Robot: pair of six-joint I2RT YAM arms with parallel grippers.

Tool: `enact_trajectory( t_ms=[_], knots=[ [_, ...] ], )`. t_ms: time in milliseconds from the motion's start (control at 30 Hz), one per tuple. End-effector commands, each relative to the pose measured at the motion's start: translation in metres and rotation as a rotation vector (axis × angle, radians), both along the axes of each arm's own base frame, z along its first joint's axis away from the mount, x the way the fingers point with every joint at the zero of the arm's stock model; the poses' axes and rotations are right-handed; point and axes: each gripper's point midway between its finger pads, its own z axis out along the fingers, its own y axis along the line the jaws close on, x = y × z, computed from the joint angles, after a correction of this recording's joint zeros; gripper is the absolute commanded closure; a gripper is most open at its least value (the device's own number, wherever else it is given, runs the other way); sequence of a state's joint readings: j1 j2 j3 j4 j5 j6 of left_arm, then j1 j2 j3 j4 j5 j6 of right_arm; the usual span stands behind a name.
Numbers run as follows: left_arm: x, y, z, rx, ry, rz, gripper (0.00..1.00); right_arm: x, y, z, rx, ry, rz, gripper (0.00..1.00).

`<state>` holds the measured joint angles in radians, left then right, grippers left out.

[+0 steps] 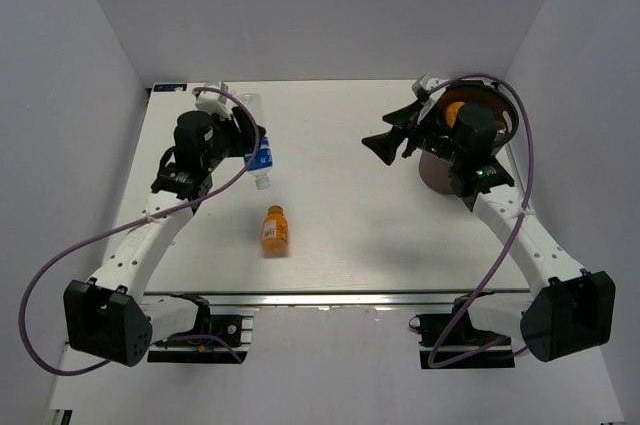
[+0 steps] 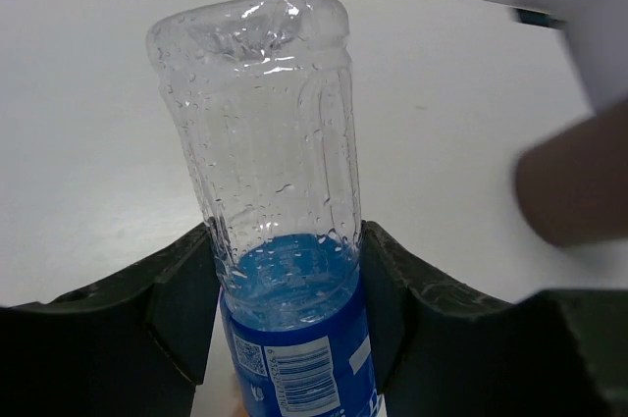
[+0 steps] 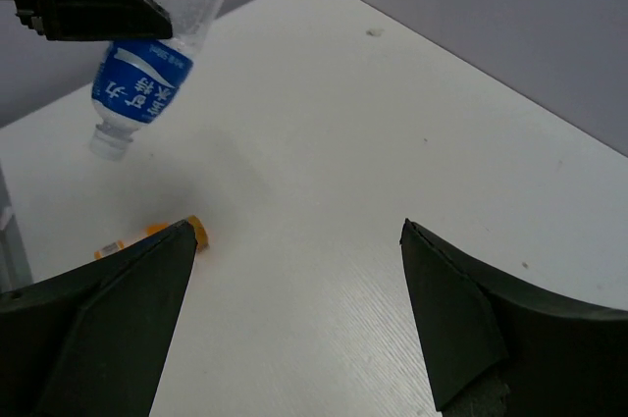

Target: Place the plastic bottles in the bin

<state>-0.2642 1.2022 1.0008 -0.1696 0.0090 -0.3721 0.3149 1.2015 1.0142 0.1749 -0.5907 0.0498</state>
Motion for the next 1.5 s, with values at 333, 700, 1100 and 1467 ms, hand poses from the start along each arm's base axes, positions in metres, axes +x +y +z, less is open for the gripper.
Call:
enact_trajectory(
  t_ms=[333, 700, 1100, 1467],
  knots=[
    [-0.111, -0.15, 0.055, -0.108, -0.315, -0.961, 0.74, -0.042, 0.047, 0.024, 0.181, -0.071, 0.38, 0.11],
    [-0.14, -0.171, 0.056, -0.126, -0.376, -1.084, 0.77, -0.078, 0.074, 0.033, 0.258, -0.064, 0.645, 0.11],
    [-0.144, -0.184, 0.06, -0.187, -0.361, -1.116, 0.8, -0.075, 0.083, 0.044, 0.371, -0.013, 0.683, 0.29],
    [-0.135, -0.183, 0.057, -0.181, -0.332, -1.072, 0.51, -0.083, 0.083, 0.052, 0.446, 0.029, 0.779, 0.84]
  ],
)
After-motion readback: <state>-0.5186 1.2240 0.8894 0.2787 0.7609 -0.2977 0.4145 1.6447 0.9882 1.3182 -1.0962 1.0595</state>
